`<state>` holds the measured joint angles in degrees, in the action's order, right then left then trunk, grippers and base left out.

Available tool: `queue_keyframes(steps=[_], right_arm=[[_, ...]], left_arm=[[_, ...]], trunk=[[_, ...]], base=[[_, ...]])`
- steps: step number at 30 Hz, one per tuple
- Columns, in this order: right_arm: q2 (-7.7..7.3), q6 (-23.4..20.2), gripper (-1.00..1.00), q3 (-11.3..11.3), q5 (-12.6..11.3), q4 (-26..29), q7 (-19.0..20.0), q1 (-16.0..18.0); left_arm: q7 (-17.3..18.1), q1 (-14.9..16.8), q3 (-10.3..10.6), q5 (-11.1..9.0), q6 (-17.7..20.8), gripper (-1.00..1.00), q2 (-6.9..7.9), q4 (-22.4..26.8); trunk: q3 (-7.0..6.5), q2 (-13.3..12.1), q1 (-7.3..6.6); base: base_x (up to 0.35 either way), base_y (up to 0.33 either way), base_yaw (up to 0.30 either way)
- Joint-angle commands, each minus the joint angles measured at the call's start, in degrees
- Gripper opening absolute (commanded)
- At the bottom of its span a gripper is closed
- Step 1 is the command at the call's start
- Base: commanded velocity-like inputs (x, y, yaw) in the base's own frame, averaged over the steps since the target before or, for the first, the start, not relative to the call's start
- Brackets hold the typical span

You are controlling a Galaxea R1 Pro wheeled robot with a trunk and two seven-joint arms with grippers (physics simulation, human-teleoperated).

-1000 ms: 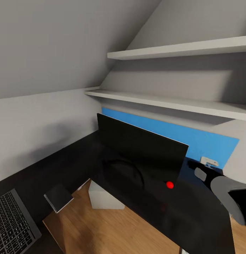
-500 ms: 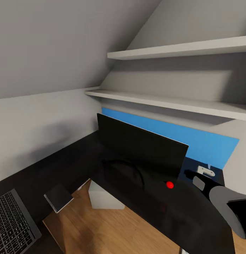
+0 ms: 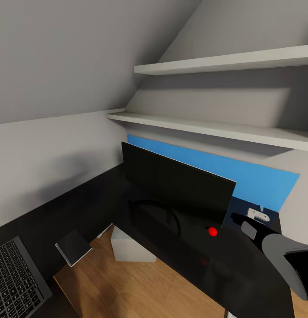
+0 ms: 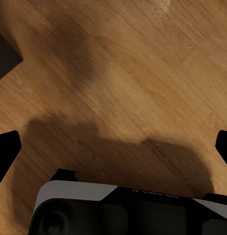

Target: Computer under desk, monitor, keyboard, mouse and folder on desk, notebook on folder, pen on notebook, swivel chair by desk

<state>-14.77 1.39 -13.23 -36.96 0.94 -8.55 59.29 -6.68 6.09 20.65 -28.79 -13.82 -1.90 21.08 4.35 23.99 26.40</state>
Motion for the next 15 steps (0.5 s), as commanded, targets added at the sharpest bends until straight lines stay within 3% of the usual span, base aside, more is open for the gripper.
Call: queue_keyframes(steps=[1,15], right_arm=[[0.00,0.1,1.00,-0.5,-0.6,0.0,-0.1,0.0],[-0.08,0.1,1.00,-0.4,-0.6,0.0,-0.1,0.0]], left_arm=[[-0.4,0.1,0.5,-0.3,-0.2,1.00,0.04,0.0],[-0.4,0.1,0.5,-0.4,-0.2,1.00,0.05,-0.1]], trunk=[[0.12,0.1,0.03],[0.12,0.1,0.03]], base=[[0.000,0.000,0.000],[0.000,0.000,0.000]])
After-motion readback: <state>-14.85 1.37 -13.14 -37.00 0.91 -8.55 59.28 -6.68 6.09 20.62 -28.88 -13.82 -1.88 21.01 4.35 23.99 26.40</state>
